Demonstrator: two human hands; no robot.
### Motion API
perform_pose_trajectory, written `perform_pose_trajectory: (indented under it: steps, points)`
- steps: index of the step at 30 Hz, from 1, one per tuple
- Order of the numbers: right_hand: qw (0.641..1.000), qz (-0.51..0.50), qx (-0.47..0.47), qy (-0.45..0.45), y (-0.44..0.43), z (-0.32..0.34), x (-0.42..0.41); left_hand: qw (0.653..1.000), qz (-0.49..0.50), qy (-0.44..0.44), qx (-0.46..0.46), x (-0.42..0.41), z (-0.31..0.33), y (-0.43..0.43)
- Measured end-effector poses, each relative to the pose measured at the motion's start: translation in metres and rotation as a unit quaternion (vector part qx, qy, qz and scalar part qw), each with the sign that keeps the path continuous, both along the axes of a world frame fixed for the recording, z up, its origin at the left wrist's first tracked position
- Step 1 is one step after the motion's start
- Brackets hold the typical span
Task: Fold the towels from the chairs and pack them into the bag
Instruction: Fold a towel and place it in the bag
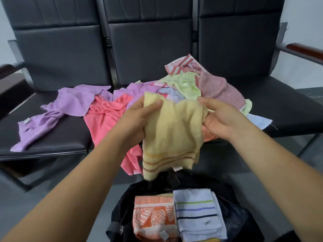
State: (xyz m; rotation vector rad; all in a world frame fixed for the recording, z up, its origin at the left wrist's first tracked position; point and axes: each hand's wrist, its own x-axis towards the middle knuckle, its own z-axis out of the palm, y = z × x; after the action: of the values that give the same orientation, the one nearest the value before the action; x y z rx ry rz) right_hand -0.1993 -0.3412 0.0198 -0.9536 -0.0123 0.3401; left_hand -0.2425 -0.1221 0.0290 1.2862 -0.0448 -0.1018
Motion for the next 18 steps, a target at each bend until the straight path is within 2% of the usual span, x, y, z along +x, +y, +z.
perform_pose_trajectory:
  steps: [2,4,7,9,12,14,18]
  points:
    - [0.998,0.037,0.020,0.055,-0.003,-0.003,0.002,0.999,0.031,-0.012,-0.027,0.002,0.002,-0.002]
    - [0.988,0.113,-0.030,0.103,-0.003,-0.009,0.000,0.998,0.048,-0.028,-0.039,0.003,0.004,-0.001]
    - [0.972,0.188,-0.115,0.081,0.002,-0.019,-0.004,0.996,0.059,-0.032,-0.054,0.004,0.003,0.000]
    - [0.973,0.191,-0.111,0.069,0.005,-0.023,-0.003,0.996,0.049,-0.021,-0.066,0.004,0.002,0.004]
    - [0.980,0.163,-0.115,0.025,0.010,-0.025,-0.001,0.998,0.012,-0.022,-0.061,0.006,0.002,0.011]
    - [0.990,0.087,-0.113,0.001,0.013,-0.023,0.001,0.999,0.011,-0.018,-0.035,0.008,-0.001,0.017]
    - [0.997,-0.023,-0.070,-0.030,0.010,-0.017,0.003,0.995,0.032,-0.030,0.092,0.012,-0.009,0.026]
